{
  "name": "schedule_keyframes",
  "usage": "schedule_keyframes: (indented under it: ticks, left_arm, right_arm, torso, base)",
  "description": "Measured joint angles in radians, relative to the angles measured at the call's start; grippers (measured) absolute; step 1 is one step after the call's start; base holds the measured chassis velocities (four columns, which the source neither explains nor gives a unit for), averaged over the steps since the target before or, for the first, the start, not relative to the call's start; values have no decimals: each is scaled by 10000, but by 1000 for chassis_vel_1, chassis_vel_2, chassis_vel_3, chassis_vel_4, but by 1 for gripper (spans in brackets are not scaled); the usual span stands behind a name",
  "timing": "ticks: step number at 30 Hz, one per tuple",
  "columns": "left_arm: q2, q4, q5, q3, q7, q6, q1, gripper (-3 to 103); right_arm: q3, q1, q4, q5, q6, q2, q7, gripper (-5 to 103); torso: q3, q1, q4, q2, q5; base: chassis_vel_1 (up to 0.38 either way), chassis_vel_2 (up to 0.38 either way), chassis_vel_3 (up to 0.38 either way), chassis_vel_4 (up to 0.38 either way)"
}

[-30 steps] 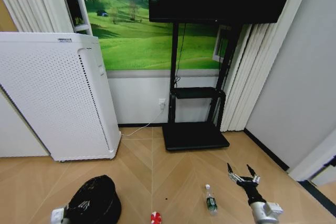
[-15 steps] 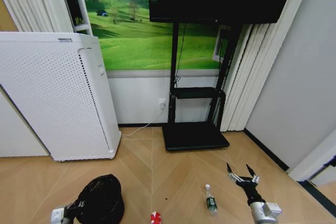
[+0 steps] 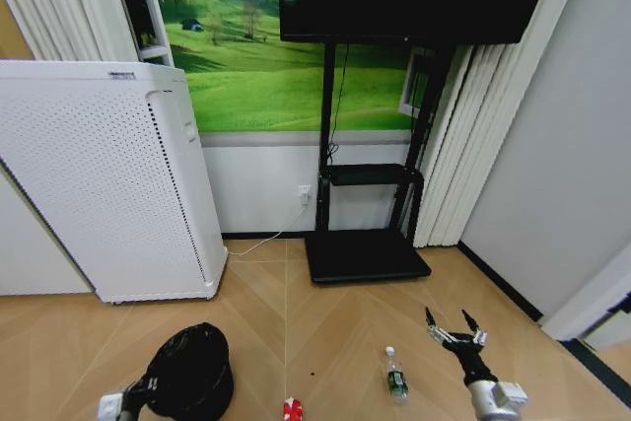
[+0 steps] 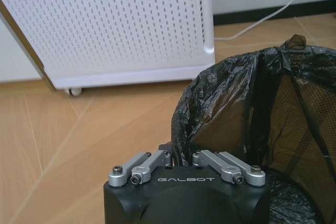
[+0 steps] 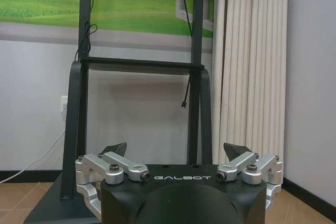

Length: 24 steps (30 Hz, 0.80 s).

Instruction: Pick up the trash bin and place the garbage on the floor into it.

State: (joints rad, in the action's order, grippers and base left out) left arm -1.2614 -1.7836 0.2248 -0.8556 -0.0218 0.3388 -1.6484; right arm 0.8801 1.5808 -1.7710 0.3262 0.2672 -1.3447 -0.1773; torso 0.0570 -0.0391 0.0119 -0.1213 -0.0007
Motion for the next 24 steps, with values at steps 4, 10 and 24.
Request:
schedule_keyframes:
  ticks: [4, 10, 24]
  left_arm:
    - [-83, -396, -265, -31, 164, -417, 45, 10]
    - [-92, -825, -481, -102, 285, -640, 153, 6]
    - [434, -2372, -661, -79, 3, -809, -59, 6]
  right_arm:
    - [19, -3, 48, 7, 24, 5, 0, 100]
    - [24, -26, 133, -24, 55, 4, -3, 100]
    - [-41, -53, 166, -127, 38, -1, 52, 100]
  torso:
    - [1, 0, -1, 0, 1]
    - [2, 0, -3, 1, 5]
    - [1, 0, -2, 0, 8]
  base:
    - [0, 0, 0, 0]
    - [0, 0, 0, 0]
    - [0, 0, 0, 0]
